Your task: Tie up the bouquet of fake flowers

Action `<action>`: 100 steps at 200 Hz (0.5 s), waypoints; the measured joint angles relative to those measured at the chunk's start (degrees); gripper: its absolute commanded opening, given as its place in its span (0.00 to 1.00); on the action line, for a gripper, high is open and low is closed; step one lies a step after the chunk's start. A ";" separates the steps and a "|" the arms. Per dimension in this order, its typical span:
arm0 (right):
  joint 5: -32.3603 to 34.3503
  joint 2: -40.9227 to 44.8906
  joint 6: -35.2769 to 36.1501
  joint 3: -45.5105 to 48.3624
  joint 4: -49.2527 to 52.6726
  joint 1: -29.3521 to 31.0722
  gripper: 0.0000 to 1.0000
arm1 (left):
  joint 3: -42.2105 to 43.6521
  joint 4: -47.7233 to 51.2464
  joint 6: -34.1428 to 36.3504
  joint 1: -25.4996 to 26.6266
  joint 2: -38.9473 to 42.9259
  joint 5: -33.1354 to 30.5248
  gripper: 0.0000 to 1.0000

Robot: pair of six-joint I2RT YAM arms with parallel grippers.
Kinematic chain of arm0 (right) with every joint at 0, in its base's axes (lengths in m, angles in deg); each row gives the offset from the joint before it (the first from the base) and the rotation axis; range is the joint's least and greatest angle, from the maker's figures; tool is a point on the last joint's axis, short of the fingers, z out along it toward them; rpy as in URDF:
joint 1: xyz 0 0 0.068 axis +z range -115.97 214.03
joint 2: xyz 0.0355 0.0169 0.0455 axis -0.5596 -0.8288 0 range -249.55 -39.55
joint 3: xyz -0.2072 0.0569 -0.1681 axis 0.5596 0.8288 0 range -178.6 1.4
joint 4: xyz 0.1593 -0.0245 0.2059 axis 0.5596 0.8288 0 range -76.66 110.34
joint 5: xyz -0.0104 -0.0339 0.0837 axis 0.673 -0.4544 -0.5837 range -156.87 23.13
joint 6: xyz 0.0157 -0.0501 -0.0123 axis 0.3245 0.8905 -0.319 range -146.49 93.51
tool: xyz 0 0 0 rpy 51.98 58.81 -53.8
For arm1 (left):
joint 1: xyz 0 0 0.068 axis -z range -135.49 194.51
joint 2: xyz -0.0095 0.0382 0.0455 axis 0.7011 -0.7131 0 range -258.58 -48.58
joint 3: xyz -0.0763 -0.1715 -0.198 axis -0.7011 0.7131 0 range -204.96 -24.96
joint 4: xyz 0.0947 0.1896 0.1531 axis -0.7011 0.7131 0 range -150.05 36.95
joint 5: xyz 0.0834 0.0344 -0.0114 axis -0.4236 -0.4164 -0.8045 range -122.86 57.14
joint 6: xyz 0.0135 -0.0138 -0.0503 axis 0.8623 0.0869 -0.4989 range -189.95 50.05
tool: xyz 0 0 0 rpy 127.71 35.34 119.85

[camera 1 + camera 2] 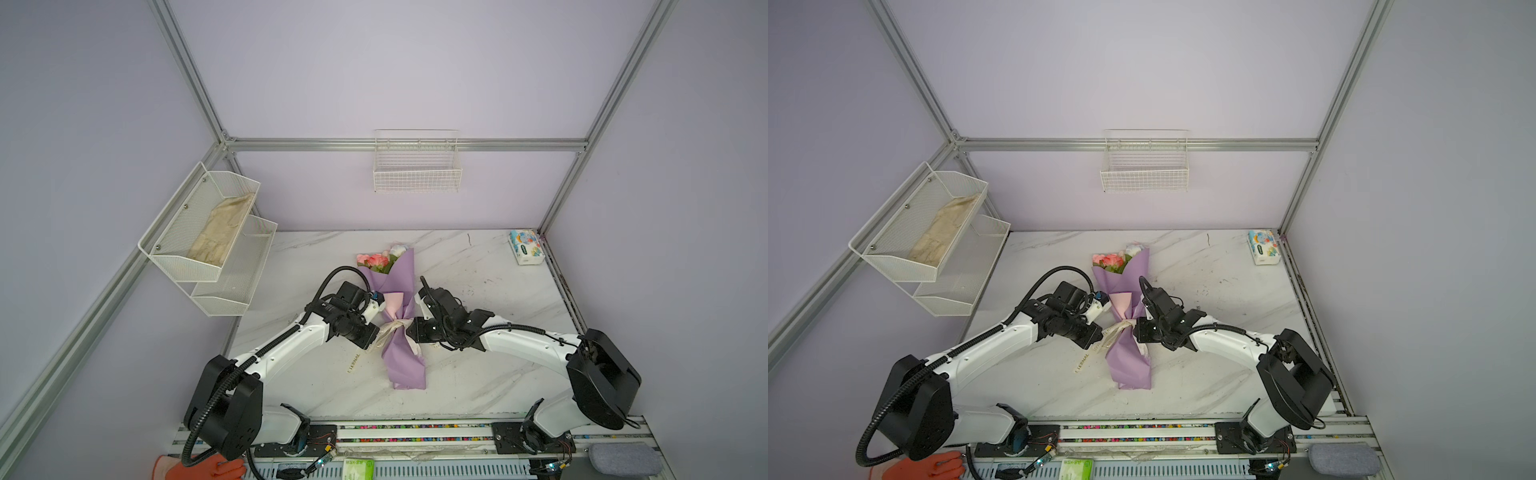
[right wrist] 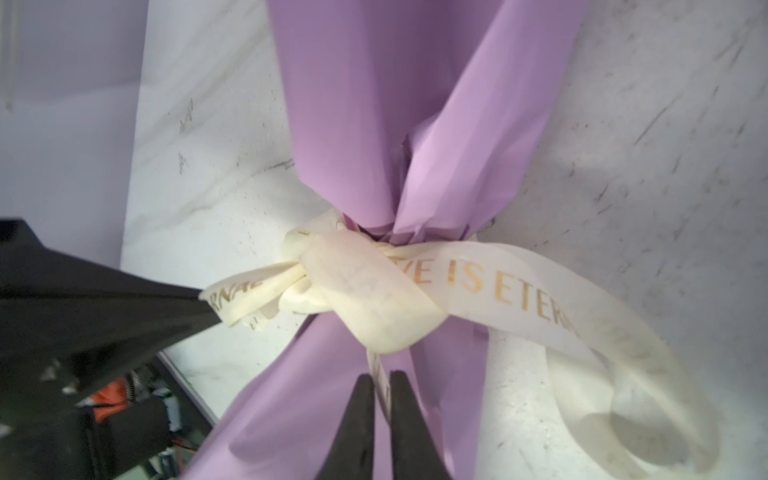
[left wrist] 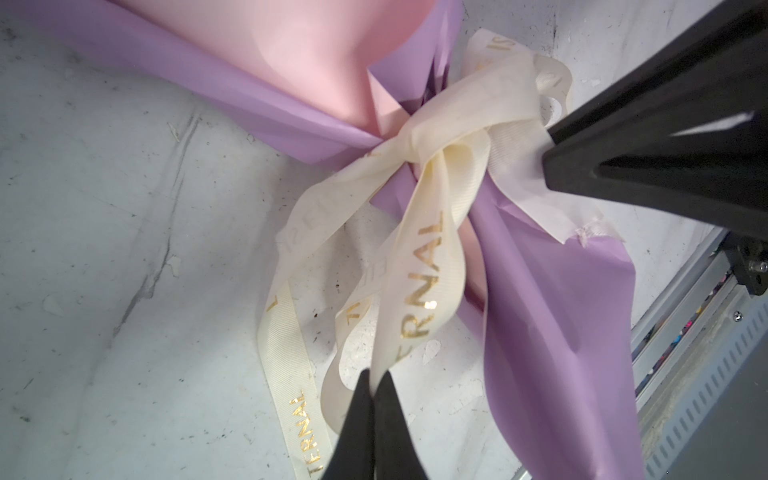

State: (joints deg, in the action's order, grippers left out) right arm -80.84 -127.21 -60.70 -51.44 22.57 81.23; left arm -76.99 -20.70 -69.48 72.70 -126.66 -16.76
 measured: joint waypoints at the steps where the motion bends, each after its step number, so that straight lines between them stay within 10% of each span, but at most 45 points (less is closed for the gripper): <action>1: 0.04 0.00 0.22 0.00 0.04 0.00 0.03 | 0.00 0.00 0.00 0.00 0.00 0.00 0.00; 100: -10.54 12.59 3.10 3.37 9.84 0.50 0.00 | 0.00 -0.70 0.02 0.00 0.00 0.00 0.00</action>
State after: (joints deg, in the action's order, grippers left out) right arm -91.38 -114.62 -57.60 -48.07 32.41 81.73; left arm -76.99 -21.40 -69.46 72.70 -126.66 -16.76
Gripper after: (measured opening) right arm 0.048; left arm 0.047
